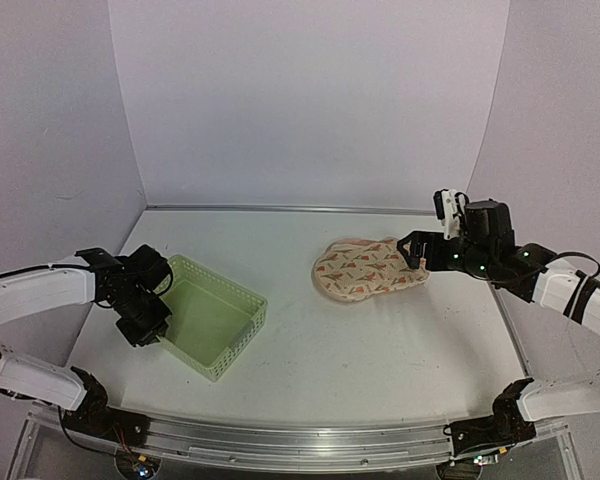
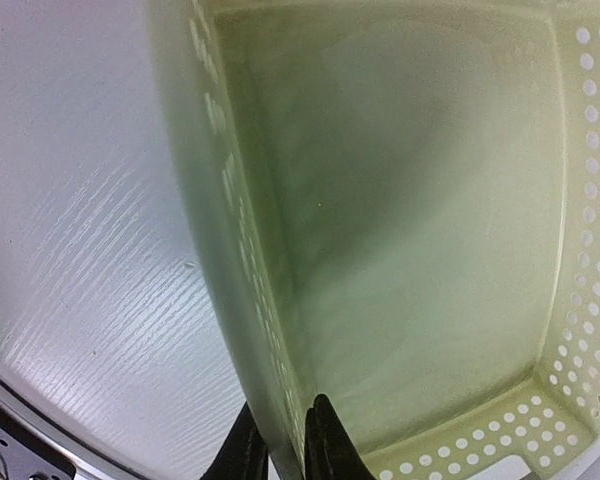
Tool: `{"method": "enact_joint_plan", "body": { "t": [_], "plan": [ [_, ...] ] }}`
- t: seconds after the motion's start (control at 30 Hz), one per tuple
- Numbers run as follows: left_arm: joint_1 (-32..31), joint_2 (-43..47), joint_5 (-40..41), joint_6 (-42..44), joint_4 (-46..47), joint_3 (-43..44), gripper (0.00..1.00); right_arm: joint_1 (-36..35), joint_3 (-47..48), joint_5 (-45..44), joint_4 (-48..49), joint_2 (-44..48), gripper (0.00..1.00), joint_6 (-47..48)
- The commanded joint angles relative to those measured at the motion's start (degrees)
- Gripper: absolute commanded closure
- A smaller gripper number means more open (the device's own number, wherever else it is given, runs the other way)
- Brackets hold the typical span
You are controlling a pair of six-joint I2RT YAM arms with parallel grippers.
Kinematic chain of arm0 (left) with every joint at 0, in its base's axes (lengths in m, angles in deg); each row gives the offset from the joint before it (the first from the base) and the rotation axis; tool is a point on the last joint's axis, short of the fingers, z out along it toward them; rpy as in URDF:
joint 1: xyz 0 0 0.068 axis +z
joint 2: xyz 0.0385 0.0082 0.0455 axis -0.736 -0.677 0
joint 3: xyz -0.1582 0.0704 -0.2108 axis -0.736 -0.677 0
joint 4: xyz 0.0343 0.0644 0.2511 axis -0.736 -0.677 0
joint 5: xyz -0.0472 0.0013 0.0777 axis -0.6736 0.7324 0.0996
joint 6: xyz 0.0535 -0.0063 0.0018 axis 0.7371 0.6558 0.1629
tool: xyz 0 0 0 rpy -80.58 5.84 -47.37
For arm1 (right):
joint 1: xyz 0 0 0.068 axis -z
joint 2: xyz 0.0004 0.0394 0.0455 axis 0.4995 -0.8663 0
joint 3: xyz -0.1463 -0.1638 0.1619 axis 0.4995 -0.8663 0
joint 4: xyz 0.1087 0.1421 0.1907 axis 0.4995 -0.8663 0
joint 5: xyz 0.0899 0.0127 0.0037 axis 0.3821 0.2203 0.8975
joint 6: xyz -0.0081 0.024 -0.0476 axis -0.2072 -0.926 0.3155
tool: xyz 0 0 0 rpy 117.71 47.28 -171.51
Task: Unzip the laundry bag and remove the bra
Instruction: Pick up the bin from the center of the board.
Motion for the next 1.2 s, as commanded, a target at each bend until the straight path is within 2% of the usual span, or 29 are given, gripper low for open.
{"method": "enact_joint_plan", "body": {
  "t": [0.0, 0.1, 0.27, 0.43, 0.73, 0.97, 1.17],
  "plan": [
    [0.9, -1.8, 2.3, 4.2, 0.8, 4.4, 0.88, -0.2, 0.9, -1.1, 0.4, 1.3, 0.02, 0.2],
    [2.1, -3.1, 3.2, 6.6, 0.8, 6.0, 0.9, -0.2, 1.3, -1.0, -0.1, 1.6, 0.02, 0.2],
    [4.0, -5.8, 5.0, 13.4, 0.7, 10.2, 1.0, -0.2, 1.8, -0.9, -0.6, 2.2, 0.02, 0.4],
    [5.1, -8.6, 6.7, 20.3, 0.9, 14.1, 1.0, -0.2, 3.1, -0.3, -1.4, 2.1, 0.02, 0.5],
    [5.2, -16.7, 7.9, 38.8, 2.4, 25.5, 1.0, -0.2, 3.3, -0.3, -1.7, 1.5, 0.02, -0.1],
    [5.2, -25.0, 7.0, 48.0, 4.6, 33.8, 1.0, -0.2, 3.1, -0.1, -2.0, 1.3, 0.02, -0.8],
    [5.3, -30.8, 5.9, 51.1, 4.9, 41.0, 1.0, -0.2, 3.2, 0.8, -2.6, 1.4, 0.02, -1.1]
  ]
}}
